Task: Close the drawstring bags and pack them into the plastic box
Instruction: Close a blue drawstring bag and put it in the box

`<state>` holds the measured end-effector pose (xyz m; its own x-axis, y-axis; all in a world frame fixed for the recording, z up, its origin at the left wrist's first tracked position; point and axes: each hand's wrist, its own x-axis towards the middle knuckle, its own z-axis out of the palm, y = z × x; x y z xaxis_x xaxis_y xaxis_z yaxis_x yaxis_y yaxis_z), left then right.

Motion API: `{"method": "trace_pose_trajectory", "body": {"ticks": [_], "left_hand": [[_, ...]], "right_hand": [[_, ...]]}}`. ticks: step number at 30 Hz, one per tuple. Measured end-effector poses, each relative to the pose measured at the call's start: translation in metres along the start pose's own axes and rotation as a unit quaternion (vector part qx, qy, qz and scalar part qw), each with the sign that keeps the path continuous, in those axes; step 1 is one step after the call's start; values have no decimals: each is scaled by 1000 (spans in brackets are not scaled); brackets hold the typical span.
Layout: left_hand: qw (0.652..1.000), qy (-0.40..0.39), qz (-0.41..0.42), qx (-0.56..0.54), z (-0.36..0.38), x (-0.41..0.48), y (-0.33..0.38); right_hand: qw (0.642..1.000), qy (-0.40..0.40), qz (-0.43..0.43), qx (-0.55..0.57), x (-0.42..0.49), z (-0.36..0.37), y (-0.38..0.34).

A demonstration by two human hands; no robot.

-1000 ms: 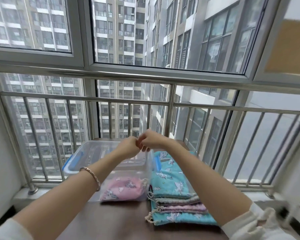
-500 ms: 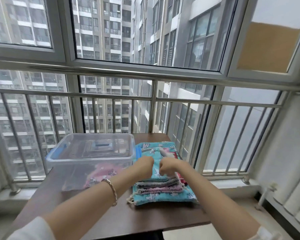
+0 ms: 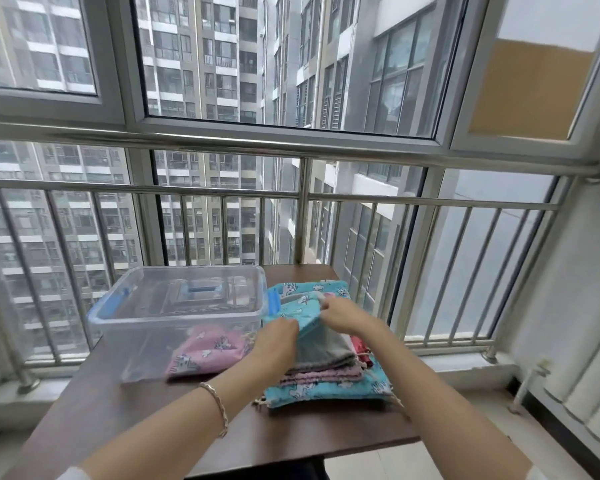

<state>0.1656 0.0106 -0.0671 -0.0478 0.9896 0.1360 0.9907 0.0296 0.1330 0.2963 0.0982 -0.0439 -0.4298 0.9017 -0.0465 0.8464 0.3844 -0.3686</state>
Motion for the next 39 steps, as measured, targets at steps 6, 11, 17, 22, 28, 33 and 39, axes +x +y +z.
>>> {"method": "trace_pose_trajectory", "body": {"ticks": [6,11,17,22,28,33,39], "left_hand": [[985,127,29,-115,-37,2,8],[969,163,37,-184,-57,-6,1],[970,150,55,-184,-69,-37,-40],[975,181,76,-106,-76,-68,-88],[979,172,52,-97,-74,-91,-137],[981,154,43,-107,-83,-103,-161],[973,158,24,-165,-89,-106,-184]], "right_hand": [[982,148,-39,107,-13,-51,-26],[960,206,-92,165,-29,-72,-48],[966,84,-123,209,-42,-66,-63],[976,8,-134,173,-39,-38,-69],[973,-20,-144,181,-44,-9,-83],[968,-35,-141,206,-40,0,-81],[958,-45,-130,253,-40,-1,-63]]}}
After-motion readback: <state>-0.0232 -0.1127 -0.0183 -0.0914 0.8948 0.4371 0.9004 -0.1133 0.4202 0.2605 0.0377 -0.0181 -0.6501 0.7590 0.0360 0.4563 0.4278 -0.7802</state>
